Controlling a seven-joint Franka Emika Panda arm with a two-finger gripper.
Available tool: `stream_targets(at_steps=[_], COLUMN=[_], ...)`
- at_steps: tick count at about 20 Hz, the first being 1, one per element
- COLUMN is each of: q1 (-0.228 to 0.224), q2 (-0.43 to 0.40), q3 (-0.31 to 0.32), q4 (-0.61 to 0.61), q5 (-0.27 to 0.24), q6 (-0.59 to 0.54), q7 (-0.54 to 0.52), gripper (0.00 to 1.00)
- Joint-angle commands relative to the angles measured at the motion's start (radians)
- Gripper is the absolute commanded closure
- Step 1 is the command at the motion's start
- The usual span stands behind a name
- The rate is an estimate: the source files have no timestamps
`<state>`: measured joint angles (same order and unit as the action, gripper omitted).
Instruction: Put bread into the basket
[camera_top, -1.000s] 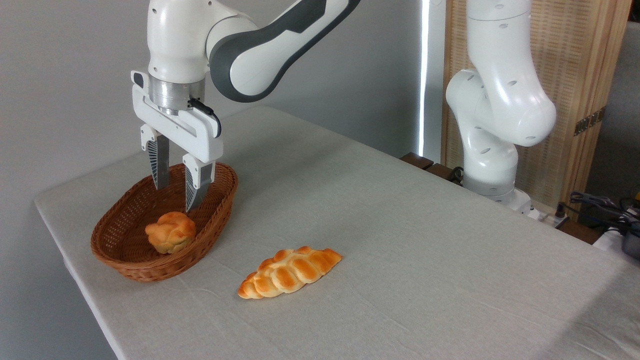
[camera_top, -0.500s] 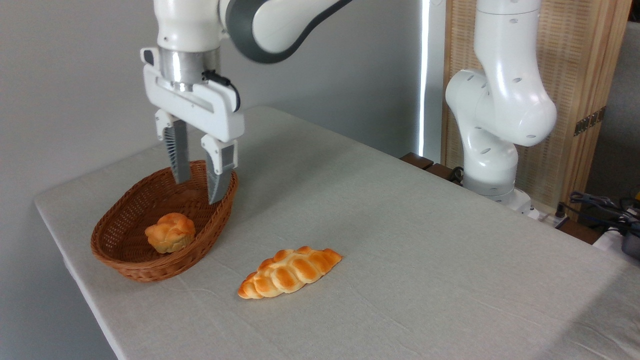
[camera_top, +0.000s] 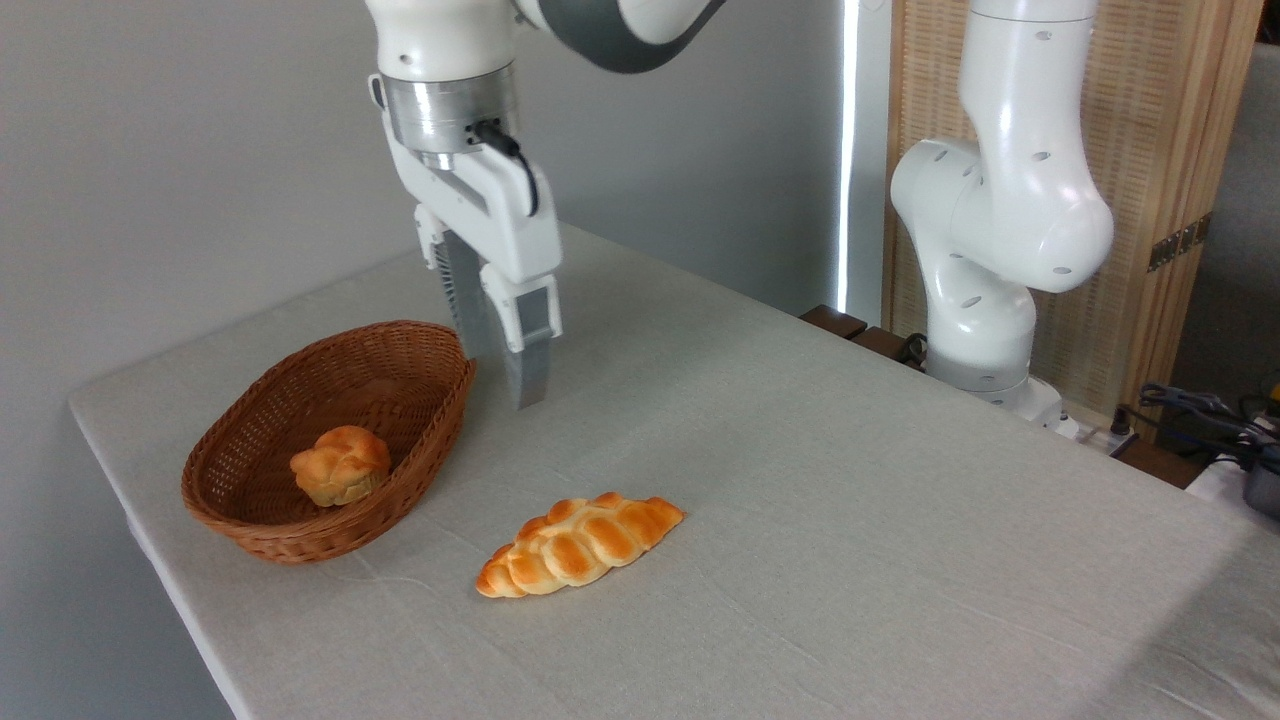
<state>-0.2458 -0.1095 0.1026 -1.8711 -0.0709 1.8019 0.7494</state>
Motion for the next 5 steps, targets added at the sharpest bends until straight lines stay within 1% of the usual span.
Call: stream_targets(at_steps=[1,3,5], q1=[-0.007,-0.007,-0.006], q2=[-0.019,-0.018,-0.019], q3=[0.034,0.037,0.039], q4=[0.004,0.024,0.027], q5=[-0.003,-0.003,-0.004], q6=[-0.049,-0.049,-0.049], q7=[-0.007,-0.076,-0.079], gripper=[0.0,0.0,0.0])
